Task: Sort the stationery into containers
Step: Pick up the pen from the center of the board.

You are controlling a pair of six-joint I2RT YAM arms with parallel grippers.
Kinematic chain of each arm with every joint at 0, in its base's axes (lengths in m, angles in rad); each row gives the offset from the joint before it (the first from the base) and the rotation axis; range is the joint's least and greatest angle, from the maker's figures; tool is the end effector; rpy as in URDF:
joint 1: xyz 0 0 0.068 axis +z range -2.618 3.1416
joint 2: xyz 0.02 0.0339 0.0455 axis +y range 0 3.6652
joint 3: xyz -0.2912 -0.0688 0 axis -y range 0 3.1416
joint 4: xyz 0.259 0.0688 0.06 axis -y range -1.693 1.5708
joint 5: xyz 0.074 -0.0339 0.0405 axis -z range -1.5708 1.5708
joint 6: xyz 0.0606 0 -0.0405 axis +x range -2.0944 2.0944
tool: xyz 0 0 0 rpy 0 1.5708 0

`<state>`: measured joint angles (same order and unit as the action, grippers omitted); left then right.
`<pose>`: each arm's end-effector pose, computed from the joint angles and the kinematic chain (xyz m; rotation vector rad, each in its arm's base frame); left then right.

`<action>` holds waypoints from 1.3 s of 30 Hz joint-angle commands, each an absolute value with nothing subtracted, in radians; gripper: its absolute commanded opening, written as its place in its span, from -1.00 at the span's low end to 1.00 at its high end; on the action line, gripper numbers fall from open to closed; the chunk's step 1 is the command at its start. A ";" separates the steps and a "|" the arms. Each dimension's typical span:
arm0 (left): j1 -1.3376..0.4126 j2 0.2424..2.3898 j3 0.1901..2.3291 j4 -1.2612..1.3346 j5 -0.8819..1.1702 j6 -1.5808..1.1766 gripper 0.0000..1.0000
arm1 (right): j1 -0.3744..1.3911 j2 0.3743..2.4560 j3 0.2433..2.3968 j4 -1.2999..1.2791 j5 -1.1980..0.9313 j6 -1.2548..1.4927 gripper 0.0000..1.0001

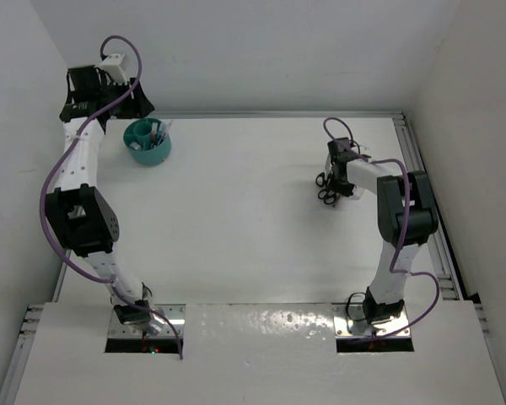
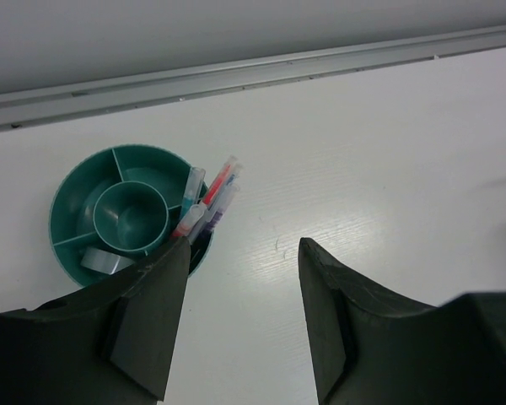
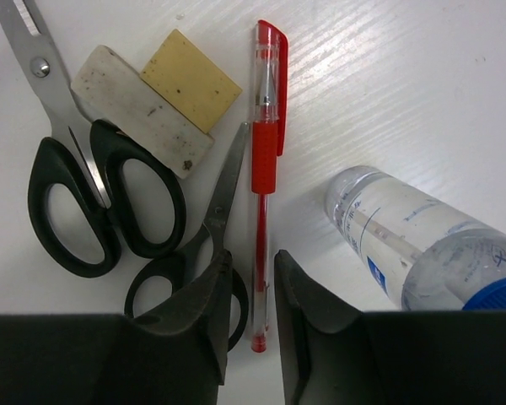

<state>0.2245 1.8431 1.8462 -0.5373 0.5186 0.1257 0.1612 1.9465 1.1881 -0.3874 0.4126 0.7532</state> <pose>0.4611 0.0745 0.3903 0.2056 2.0341 -0.3272 0.4081 0.0417 0.1318 0.8619 2.4279 -0.2382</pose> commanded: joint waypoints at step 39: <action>0.216 1.772 1.920 -0.541 0.716 0.061 0.04 | 0.277 1.587 0.913 -0.244 0.423 0.572 -1.00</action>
<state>0.2390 1.8210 1.8778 -0.5411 0.6460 0.0696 0.2314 1.7130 0.9081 -0.2630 0.3164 0.6197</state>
